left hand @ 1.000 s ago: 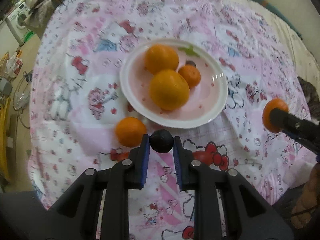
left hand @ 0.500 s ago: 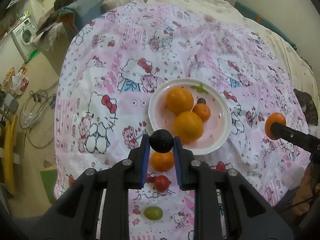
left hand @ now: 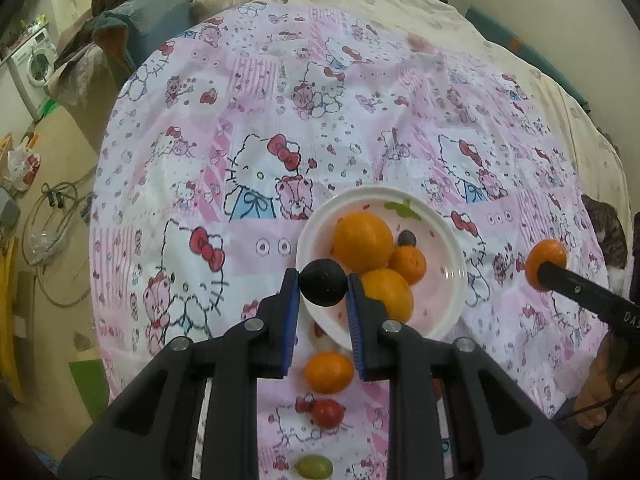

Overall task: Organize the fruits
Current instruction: 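Carry the tangerine with the right gripper while the left gripper carries the grape over the plate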

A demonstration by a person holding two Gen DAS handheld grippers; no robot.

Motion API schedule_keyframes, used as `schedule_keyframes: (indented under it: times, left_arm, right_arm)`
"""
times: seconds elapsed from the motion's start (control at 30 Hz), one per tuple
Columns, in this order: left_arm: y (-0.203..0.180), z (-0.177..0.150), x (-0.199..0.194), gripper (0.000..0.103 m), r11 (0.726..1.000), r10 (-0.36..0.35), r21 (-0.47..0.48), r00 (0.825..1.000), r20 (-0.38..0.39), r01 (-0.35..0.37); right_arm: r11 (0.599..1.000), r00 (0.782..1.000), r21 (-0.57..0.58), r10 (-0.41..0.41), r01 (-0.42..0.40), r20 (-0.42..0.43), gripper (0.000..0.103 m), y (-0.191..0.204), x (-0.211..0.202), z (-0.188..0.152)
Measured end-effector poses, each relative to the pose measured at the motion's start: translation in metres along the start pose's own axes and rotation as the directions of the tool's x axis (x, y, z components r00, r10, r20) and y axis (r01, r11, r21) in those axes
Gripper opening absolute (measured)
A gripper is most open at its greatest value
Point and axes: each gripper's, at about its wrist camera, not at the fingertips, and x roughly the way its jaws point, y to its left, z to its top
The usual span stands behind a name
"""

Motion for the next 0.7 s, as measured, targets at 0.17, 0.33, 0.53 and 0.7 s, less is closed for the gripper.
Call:
schedule_keyframes:
  times: [0.17,0.33,0.53,0.7]
  left_arm:
    - [0.001,0.008,0.025,0.019,0.999,-0.054,-0.011,0.998,-0.044,0.053]
    - [-0.002,0.011,0.058,0.019,0.998,-0.066,-0.009,0.992,-0.110,0.066]
    - [-0.008,0.011,0.082,0.020,0.998,-0.048,0.040,0.986,-0.161,0.055]
    - [-0.008,0.008,0.094,0.020,0.997,-0.055,0.045,0.979,-0.198,0.065]
  right_arm:
    - [1.000,1.000,0.001,0.000,0.000,-0.031,0.044,-0.001,0.018,0.011]
    - [1.000,0.998,-0.019,-0.022,0.021,-0.060,0.044,-0.003,0.036,0.021]
    - [0.998,0.993,-0.029,-0.052,0.049,-0.109,0.044,-0.010,0.064,0.028]
    - [0.997,0.988,-0.047,-0.070,0.064,-0.140,0.044,-0.012,0.085,0.033]
